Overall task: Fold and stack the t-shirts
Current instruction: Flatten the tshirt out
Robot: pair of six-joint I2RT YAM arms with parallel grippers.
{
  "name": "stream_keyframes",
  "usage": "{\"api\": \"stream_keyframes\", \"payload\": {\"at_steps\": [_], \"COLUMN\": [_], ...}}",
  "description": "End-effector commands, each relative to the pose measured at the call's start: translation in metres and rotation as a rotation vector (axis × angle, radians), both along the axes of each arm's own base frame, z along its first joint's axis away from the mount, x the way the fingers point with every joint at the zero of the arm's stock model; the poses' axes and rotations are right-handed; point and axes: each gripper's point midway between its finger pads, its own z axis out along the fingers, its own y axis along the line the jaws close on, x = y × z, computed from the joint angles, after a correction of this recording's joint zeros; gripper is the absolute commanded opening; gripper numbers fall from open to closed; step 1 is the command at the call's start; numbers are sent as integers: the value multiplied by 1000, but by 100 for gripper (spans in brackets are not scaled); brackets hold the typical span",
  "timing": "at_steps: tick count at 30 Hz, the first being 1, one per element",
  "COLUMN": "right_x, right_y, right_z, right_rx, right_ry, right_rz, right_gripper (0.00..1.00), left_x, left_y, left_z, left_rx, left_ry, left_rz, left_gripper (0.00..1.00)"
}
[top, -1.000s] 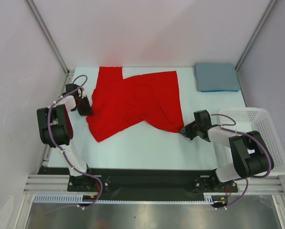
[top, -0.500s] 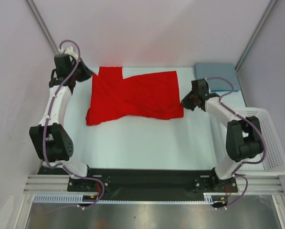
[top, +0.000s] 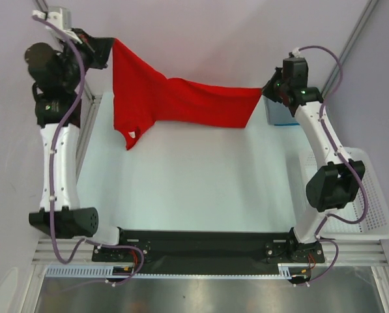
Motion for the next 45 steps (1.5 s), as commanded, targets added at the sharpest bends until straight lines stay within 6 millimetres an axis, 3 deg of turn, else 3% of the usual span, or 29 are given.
{"api": "stream_keyframes", "payload": {"at_steps": [1, 2, 3, 6, 7, 9, 10, 12, 13, 16, 17, 21, 23, 25, 27, 30, 31, 33, 34, 37, 38, 41, 45], "right_x": [-17, -20, -29, -48, -64, -83, -106, -130, -156, -197, -226, -275, -283, -284, -274, -247, -227, -211, -193, -174, -160, -135, -122], "right_y": [-5, -3, -2, 3, 1, 0, -3, -7, -10, -18, -22, -25, -25, -24, -23, -18, -16, -14, -11, -10, -8, -5, -3], "right_z": [90, 105, 135, 185, 209, 241, 267, 293, 314, 341, 357, 372, 371, 369, 364, 359, 352, 357, 351, 360, 361, 354, 352], "right_rx": [-19, -8, 6, 20, 16, 15, 16, 0, -3, -22, -22, -14, 1, 11, 14, 27, 29, 30, 28, 27, 28, 22, 20], "right_ry": [-223, -267, -348, -496, -563, -658, -728, -816, -878, -986, -1051, -1126, -1125, -1120, -1104, -1087, -1065, -1088, -1071, -1101, -1111, -1096, -1098], "right_rz": [64, 82, 93, 137, 146, 158, 159, 162, 161, 155, 151, 166, 170, 175, 175, 177, 176, 172, 173, 162, 160, 159, 162], "right_gripper": [0, 0, 0, 0, 0, 0, 0, 0, 0, 0, 0, 0, 0, 0, 0, 0, 0, 0, 0, 0, 0, 0, 0], "left_x": [-107, -120, -140, -180, -203, -231, -259, -285, -311, -350, -375, -419, -439, -443, -432, -382, -349, -322, -298, -274, -256, -237, -228], "left_y": [-19, -21, -26, -30, -32, -32, -34, -38, -40, -46, -48, -41, -34, -31, -28, -32, -37, -41, -44, -46, -48, -48, -42], "left_z": [123, 134, 144, 172, 187, 201, 213, 221, 226, 228, 229, 237, 244, 250, 253, 252, 249, 249, 249, 253, 250, 249, 248], "left_rx": [100, 106, 117, 139, 151, 167, 176, 187, 192, 207, 208, 207, 181, 175, 162, 165, 172, 175, 175, 195, 199, 210, 195], "left_ry": [-399, -441, -481, -578, -632, -696, -756, -806, -847, -905, -943, -1020, -1060, -1085, -1073, -996, -947, -919, -893, -903, -884, -885, -869], "left_rz": [-67, -75, -96, -102, -96, -83, -79, -89, -94, -114, -128, -126, -128, -119, -102, -83, -82, -76, -75, -53, -52, -47, -37], "left_gripper": [0, 0, 0, 0, 0, 0, 0, 0, 0, 0, 0, 1, 0, 0, 0, 0, 0, 0, 0, 0, 0, 0, 0]}}
